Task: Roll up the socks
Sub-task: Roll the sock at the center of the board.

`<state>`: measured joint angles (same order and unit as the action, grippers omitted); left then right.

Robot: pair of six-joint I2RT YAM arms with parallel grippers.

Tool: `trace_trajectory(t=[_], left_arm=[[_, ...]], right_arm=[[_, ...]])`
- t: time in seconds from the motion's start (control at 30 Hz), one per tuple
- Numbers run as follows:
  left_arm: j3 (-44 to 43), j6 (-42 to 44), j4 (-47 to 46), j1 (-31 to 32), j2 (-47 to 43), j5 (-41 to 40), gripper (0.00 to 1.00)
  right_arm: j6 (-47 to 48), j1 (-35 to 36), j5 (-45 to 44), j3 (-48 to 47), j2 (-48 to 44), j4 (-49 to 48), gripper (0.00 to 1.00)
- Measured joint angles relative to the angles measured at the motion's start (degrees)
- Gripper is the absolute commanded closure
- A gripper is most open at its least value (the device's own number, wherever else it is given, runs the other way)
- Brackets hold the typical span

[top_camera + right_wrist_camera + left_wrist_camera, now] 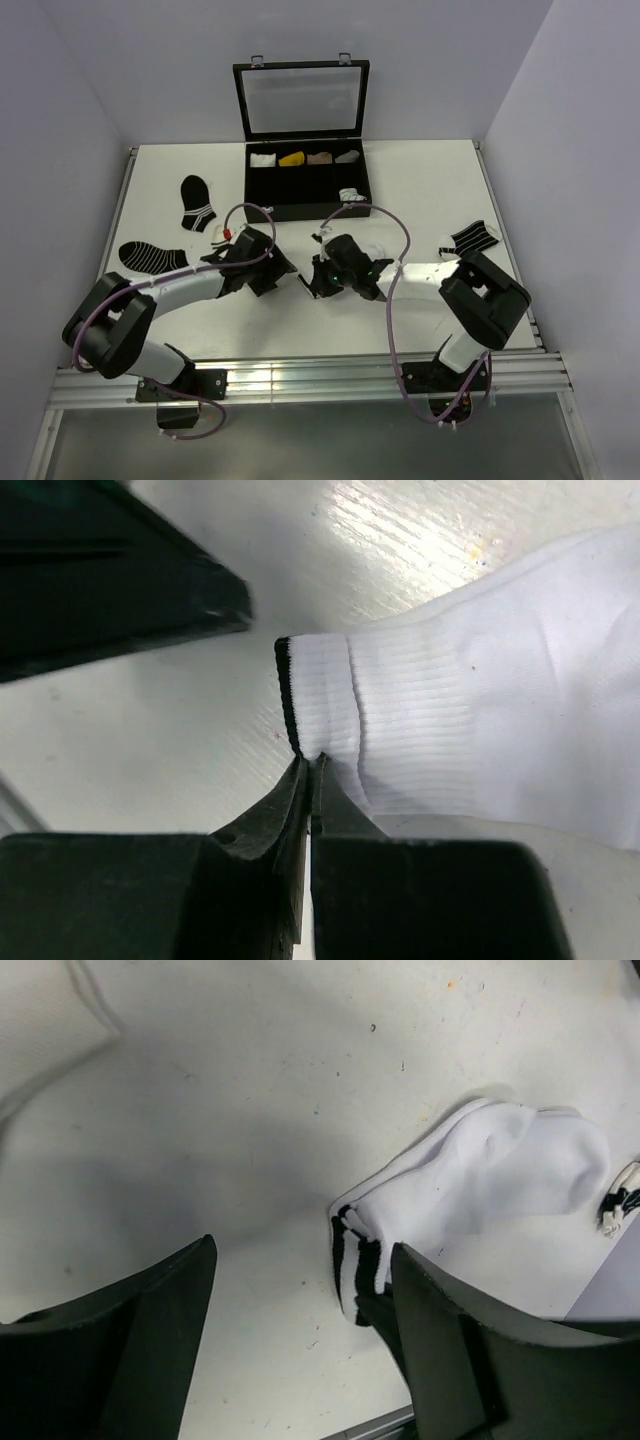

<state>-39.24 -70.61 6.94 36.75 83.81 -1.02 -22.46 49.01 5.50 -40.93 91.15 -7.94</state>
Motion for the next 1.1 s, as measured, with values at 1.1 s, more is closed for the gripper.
trace_trajectory(t=[1.1], left_arm=[[4.09,-2.40,-15.23,3.37,4.52,1.84,0.44]], right_arm=[[-19.45,-19.56,42.42,5.25,15.04,-26.23,0.99]])
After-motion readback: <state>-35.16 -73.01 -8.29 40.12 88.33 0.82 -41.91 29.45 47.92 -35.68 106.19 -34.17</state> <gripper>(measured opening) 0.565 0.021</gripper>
